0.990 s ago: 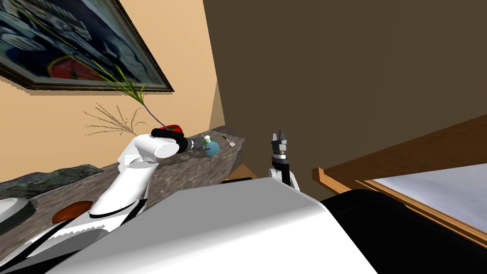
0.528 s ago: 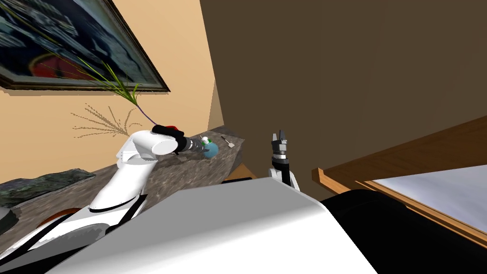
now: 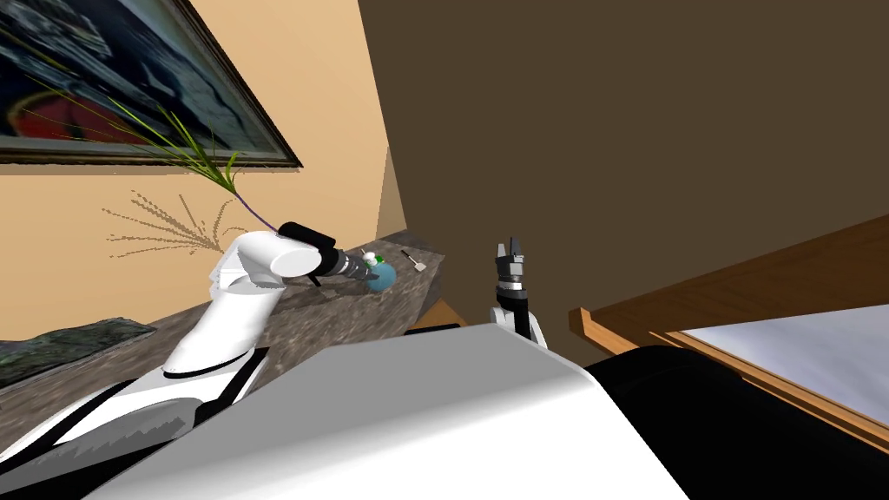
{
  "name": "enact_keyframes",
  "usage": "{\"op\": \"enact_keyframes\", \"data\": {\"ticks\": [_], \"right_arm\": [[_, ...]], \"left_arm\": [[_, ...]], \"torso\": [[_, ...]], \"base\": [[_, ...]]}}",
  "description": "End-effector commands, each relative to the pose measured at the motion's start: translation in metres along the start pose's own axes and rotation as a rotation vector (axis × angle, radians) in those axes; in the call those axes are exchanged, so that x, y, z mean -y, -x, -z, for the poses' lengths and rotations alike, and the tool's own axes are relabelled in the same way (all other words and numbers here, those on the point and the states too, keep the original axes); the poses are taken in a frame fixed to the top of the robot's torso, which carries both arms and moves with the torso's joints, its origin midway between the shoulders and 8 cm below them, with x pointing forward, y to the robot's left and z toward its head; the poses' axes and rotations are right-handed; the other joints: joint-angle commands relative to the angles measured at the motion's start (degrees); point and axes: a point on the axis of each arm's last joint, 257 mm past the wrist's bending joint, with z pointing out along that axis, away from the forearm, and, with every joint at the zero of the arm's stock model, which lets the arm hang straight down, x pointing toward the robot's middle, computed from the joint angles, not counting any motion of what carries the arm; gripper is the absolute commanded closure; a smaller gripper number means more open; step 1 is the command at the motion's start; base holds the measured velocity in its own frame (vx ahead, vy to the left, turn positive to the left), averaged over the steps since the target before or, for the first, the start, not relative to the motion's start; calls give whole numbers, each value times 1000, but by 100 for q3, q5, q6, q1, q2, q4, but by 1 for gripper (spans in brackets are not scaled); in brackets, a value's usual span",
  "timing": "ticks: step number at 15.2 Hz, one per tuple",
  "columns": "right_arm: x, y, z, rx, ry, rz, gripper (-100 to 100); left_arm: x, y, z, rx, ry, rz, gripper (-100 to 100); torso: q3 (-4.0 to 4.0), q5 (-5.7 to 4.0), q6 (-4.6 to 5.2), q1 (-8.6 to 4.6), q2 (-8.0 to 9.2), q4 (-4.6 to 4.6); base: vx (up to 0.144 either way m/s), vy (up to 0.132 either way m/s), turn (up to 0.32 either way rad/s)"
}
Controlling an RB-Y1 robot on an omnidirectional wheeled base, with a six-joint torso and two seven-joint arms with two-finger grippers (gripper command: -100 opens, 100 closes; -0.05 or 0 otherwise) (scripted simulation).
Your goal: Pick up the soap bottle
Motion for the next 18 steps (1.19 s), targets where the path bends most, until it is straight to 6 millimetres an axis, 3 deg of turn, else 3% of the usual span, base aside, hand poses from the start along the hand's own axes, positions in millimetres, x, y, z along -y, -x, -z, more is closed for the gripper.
{"op": "enact_keyframes", "data": {"ticks": [1, 6, 8, 9, 13, 17, 18], "right_arm": [[0, 0, 0, 0, 0, 0, 0], [0, 0, 0, 0, 0, 0, 0], [0, 0, 0, 0, 0, 0, 0], [0, 0, 0, 0, 0, 0, 0], [0, 0, 0, 0, 0, 0, 0], [0, 0, 0, 0, 0, 0, 0], [0, 0, 0, 0, 0, 0, 0]], "left_arm": [[-2, 4, 2, 26, 13, 14, -100], [9, 8, -20, 15, 5, 14, -100], [8, 8, -18, 14, 3, 15, -100], [9, 7, -18, 12, 2, 14, 100], [9, 7, -18, 11, 2, 13, 100], [-1, 3, 1, 16, 8, 9, 100], [2, 2, -4, 13, 7, 9, 100]], "torso": [[0, 0, 0, 0, 0, 0], [5, 0, 1, -4, 10, 1], [-2, 6, 7, -6, 6, -8], [-7, 7, 8, -4, -2, -11], [-14, 9, 6, 2, -13, -14], [-13, 8, 5, 11, -14, -12], [-13, 10, 5, 13, -14, -12]], "base": [[23, -12, -31], [-4, -18, -18], [-8, -19, 2], [-5, -5, 1], [0, 0, 0], [11, 23, 17], [7, 18, 3]]}}
